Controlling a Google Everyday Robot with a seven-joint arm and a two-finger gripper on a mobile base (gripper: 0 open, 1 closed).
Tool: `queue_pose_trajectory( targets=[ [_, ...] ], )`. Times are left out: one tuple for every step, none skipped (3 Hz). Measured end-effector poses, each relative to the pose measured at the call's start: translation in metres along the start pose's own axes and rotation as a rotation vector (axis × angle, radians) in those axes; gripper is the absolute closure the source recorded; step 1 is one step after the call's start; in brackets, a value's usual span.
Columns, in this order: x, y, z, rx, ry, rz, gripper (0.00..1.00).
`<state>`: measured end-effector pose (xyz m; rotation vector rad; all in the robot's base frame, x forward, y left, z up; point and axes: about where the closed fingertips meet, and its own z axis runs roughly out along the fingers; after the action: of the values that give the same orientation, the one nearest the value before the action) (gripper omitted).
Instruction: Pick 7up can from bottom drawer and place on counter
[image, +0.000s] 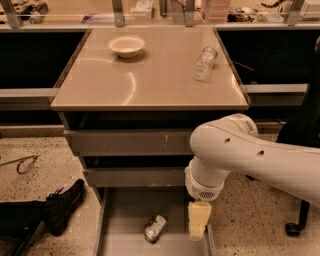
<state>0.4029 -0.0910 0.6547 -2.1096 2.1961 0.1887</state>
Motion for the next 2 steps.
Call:
queue_pose_trajectory(
  targets=[
    [-0.003, -0.001, 0.007, -0.016, -0.002, -0.012, 0.0],
    [-0.026, -0.008, 0.059, -0.041, -0.027, -0.095, 0.0]
  ],
)
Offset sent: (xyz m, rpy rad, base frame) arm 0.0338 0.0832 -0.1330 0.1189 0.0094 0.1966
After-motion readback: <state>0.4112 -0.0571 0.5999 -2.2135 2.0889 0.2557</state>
